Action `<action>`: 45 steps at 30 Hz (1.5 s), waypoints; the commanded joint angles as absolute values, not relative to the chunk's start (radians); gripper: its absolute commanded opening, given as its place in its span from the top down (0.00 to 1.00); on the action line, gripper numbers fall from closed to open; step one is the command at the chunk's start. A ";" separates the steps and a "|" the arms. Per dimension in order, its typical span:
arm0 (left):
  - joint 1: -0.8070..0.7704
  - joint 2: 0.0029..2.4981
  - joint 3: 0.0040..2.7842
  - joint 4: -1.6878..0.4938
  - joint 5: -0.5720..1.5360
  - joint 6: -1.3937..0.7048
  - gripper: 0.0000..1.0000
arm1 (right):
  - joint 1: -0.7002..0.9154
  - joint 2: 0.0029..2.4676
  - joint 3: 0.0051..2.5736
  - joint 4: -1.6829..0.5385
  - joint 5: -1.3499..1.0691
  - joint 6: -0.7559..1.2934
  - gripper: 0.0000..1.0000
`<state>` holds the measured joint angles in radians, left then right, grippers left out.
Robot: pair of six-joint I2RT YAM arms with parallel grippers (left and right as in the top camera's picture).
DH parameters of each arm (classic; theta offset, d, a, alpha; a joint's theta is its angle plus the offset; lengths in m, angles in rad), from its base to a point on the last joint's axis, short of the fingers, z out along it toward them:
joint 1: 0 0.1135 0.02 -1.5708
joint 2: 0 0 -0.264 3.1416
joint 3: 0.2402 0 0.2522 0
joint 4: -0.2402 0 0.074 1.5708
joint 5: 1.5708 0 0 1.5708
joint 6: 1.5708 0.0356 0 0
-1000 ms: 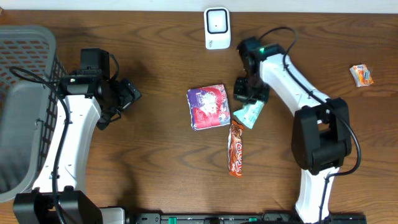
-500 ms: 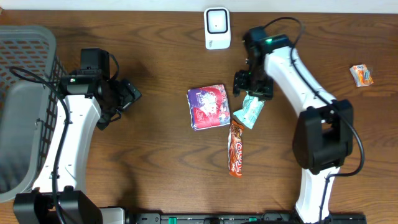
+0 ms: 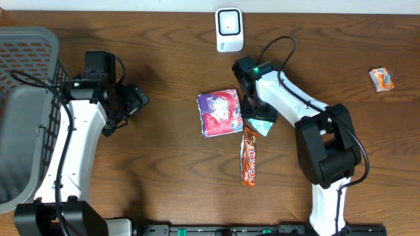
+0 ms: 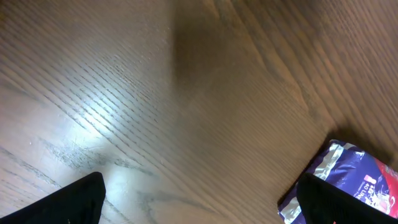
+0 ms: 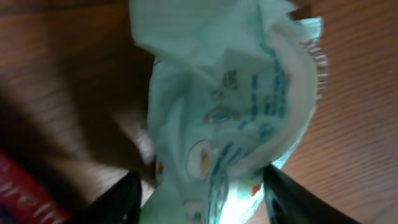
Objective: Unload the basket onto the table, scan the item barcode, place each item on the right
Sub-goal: 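Lift the green packet toward the scanner with the right gripper, then lower the green packet back onto the table and open the right gripper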
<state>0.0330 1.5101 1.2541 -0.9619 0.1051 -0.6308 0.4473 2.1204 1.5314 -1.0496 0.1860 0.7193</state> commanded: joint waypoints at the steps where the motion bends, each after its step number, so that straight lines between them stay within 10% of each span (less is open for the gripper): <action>1: 0.038 1.507 1.254 -0.964 0.095 -0.625 0.02 | 0.453 2.128 1.505 -1.035 0.215 0.748 0.53; 6: 0.038 1.507 1.254 -0.964 0.095 -0.625 0.02 | 0.440 2.124 1.520 -1.050 0.145 0.701 0.87; 12: 0.038 1.507 1.254 -0.964 0.095 -0.625 0.02 | 0.410 2.124 1.664 -1.128 0.020 0.562 0.99; 29: 0.038 1.507 1.254 -0.964 0.095 -0.625 0.02 | 0.184 2.127 1.616 -1.033 -0.685 0.224 0.99; 38: 0.038 1.507 1.254 -0.964 0.095 -0.625 0.02 | -0.016 2.127 1.399 -0.907 -0.896 0.152 0.86; 45: 0.038 1.507 1.254 -0.964 0.095 -0.625 0.02 | -0.136 2.121 1.449 -1.066 -0.548 0.147 0.44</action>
<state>0.0330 1.5101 1.2541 -0.9615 0.1055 -0.6308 -0.1192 2.1319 1.4124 -1.0462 -0.6769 0.1612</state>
